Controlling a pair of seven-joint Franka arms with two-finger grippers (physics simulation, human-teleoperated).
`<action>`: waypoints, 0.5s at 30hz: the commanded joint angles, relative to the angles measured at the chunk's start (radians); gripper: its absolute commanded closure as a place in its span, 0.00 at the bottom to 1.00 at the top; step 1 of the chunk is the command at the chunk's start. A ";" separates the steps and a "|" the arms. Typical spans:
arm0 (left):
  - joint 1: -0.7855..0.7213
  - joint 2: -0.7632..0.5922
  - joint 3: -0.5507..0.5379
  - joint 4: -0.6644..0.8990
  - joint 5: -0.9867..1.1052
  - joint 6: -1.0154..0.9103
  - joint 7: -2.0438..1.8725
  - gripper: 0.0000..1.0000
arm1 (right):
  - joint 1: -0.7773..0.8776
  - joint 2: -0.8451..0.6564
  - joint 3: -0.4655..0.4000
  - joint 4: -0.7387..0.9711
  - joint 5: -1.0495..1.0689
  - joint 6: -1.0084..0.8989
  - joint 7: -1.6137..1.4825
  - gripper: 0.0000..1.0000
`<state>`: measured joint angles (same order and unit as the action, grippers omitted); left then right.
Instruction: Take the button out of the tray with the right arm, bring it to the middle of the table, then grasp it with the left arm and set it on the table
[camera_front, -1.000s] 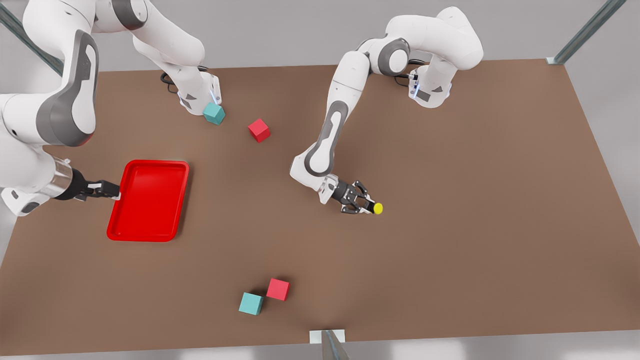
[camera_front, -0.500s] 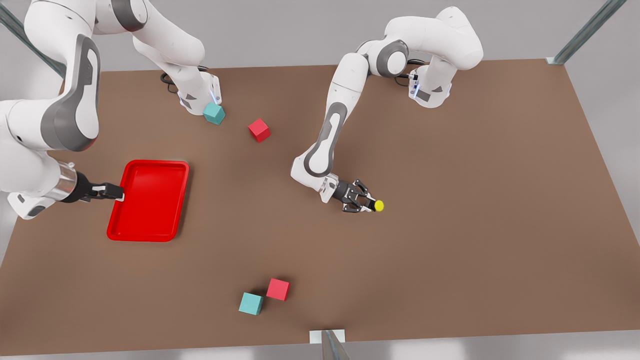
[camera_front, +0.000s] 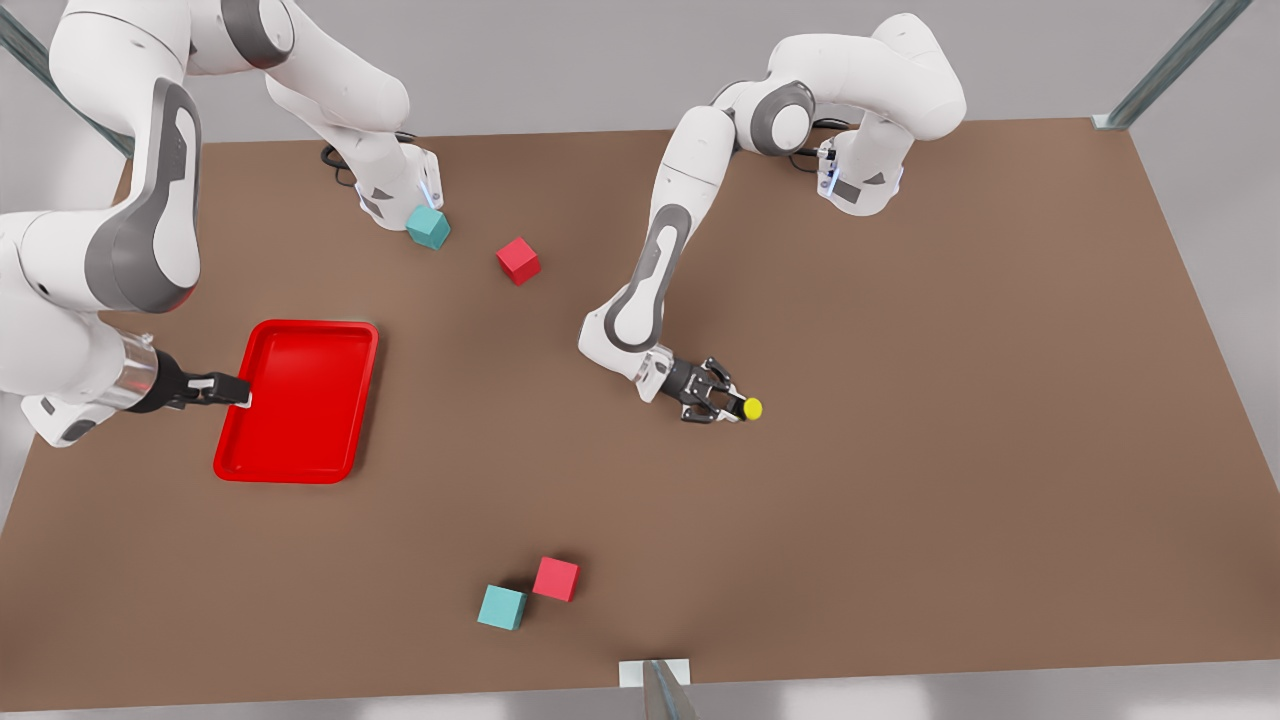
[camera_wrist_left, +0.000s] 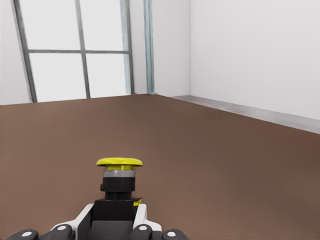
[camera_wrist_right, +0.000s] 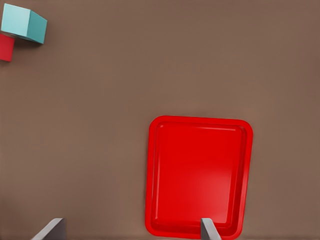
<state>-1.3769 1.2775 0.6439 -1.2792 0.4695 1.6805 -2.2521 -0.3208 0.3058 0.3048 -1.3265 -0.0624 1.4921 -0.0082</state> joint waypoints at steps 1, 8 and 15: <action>-0.002 -0.001 0.000 0.000 0.000 0.001 -0.037 0.61 | 0.000 0.001 0.000 0.000 0.001 -0.001 0.001 0.00; -0.011 -0.001 0.000 0.001 -0.020 -0.004 -0.037 0.61 | -0.012 -0.005 0.024 0.021 -0.010 -0.066 0.025 0.00; -0.021 -0.001 -0.001 0.001 -0.028 -0.005 -0.037 0.61 | -0.061 0.045 0.027 0.030 -0.013 -0.055 0.022 0.00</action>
<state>-1.3950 1.2777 0.6424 -1.2777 0.4404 1.6750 -2.2709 -0.3833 0.3510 0.3303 -1.2926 -0.0737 1.4438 0.0026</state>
